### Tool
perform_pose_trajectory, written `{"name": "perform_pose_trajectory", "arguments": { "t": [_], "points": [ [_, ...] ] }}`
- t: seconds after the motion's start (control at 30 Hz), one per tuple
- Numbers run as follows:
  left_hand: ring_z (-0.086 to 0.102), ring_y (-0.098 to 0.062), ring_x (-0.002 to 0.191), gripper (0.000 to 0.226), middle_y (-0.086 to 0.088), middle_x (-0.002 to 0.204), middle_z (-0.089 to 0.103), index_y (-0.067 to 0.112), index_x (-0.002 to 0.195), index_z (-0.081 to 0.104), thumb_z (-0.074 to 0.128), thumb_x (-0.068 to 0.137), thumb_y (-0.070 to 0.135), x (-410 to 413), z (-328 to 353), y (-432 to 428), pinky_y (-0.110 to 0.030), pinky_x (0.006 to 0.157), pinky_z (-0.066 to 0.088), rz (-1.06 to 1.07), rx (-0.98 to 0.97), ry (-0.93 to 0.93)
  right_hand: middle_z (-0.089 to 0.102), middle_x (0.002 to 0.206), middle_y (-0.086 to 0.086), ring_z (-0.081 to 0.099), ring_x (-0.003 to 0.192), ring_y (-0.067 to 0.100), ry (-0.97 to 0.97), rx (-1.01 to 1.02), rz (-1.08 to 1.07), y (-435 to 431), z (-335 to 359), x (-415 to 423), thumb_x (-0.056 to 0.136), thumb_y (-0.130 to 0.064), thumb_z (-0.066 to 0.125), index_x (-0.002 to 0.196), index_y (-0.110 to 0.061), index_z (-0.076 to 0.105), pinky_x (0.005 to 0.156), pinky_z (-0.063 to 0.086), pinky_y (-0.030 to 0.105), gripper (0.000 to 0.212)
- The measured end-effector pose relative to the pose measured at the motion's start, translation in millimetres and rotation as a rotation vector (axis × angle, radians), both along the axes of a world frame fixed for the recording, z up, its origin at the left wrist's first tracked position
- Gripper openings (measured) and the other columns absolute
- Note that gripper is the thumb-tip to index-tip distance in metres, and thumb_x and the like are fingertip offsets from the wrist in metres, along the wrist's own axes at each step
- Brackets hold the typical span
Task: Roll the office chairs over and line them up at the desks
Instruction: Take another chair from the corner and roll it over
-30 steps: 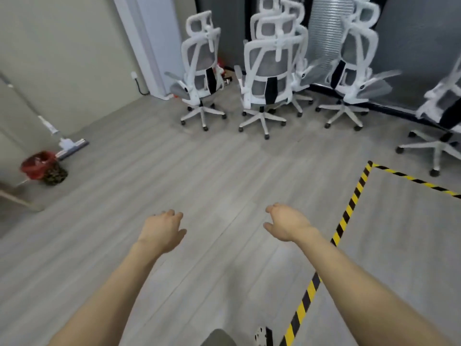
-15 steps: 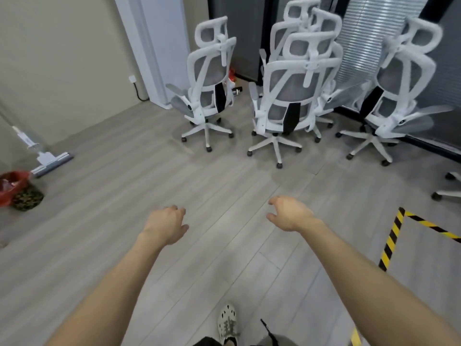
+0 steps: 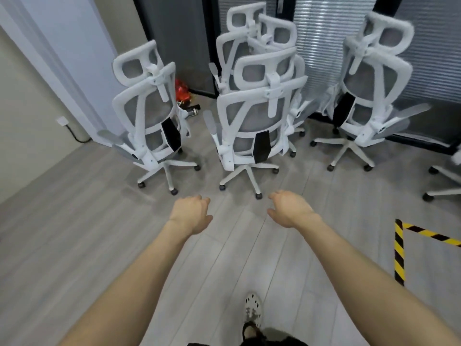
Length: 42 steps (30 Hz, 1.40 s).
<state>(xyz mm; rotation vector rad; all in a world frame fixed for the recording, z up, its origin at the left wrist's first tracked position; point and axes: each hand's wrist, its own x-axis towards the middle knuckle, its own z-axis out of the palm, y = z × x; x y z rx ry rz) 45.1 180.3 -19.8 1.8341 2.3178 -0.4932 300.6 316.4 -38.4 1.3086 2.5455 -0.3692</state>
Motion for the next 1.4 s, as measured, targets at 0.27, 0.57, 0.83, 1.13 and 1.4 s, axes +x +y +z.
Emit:
{"name": "perform_pose_trajectory", "arguments": {
  "t": [0.27,0.57,0.83,1.13,1.4],
  "points": [
    [0.065,-0.033,0.123,0.049,-0.007,0.13,0.067,0.019,0.137,0.06,0.056,0.106,0.058,-38.5,-9.0,228.4,-0.043,0.099,0.05,-0.124,0.13,-0.031,0.062,0.131,0.011,0.062,0.124,0.037,0.005,0.041,-0.064,192.8,4.7,-33.2,0.108,-0.038,0.054,0.131,-0.011,0.061,0.097,0.05,0.044,0.036],
    [0.025,-0.035,0.166,0.087,-0.016,0.174,0.037,0.016,0.166,0.042,0.052,0.101,0.074,-71.6,-50.3,484.6,-0.052,0.137,0.021,-0.334,0.373,-0.062,0.052,0.154,0.009,0.052,0.142,0.033,0.237,0.032,-0.277,407.0,1.6,-81.9,0.098,-0.061,0.07,0.157,-0.012,0.049,0.113,0.048,0.046,0.08],
    [0.013,-0.037,0.169,0.106,-0.02,0.18,0.018,0.004,0.174,0.017,0.048,0.102,0.076,-92.4,-59.9,579.0,-0.054,0.139,0.008,-0.349,0.469,-0.009,0.023,0.181,0.007,0.015,0.17,0.023,0.399,0.166,-0.123,551.3,12.6,-108.8,0.078,-0.091,0.072,0.173,-0.012,0.025,0.139,0.017,0.049,0.132],
    [0.033,-0.04,0.161,0.098,-0.022,0.17,0.038,-0.002,0.169,0.031,0.049,0.108,0.072,-97.8,-73.2,580.7,-0.054,0.137,0.019,-0.317,0.633,-0.053,0.033,0.177,0.012,0.018,0.169,0.027,0.297,0.287,0.063,599.6,-5.4,-118.6,0.077,-0.109,0.044,0.166,-0.008,0.041,0.14,0.01,0.05,0.135],
    [0.048,-0.035,0.142,0.092,-0.014,0.152,0.051,0.01,0.159,0.049,0.036,0.105,0.084,-133.4,-65.7,563.9,-0.049,0.132,0.029,-0.35,0.672,-0.05,0.044,0.17,0.01,0.03,0.164,0.028,0.288,0.308,-0.076,528.2,-0.6,-144.8,0.075,-0.106,0.052,0.162,-0.008,0.045,0.14,0.012,0.045,0.131]
  ]
}}
